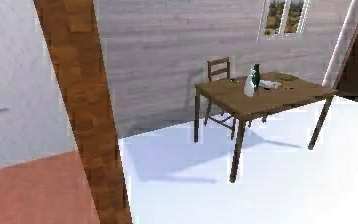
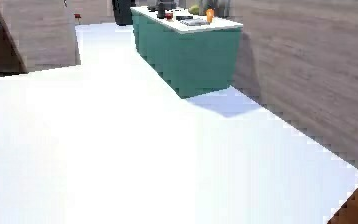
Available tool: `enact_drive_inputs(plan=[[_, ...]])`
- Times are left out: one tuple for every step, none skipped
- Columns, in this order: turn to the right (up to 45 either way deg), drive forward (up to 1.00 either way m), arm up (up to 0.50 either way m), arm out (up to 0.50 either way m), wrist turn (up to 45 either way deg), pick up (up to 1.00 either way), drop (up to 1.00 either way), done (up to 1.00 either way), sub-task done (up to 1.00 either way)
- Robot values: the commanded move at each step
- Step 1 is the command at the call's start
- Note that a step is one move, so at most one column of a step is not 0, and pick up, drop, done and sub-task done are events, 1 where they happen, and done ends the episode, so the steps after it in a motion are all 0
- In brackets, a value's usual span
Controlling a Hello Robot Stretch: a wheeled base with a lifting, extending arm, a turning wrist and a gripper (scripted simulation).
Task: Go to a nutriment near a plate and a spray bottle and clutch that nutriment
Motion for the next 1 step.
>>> enact_drive_inputs(plan=[[45.0,0.0,0.0,0.0,0.0,0.0,0.0,0.0,0.0]])
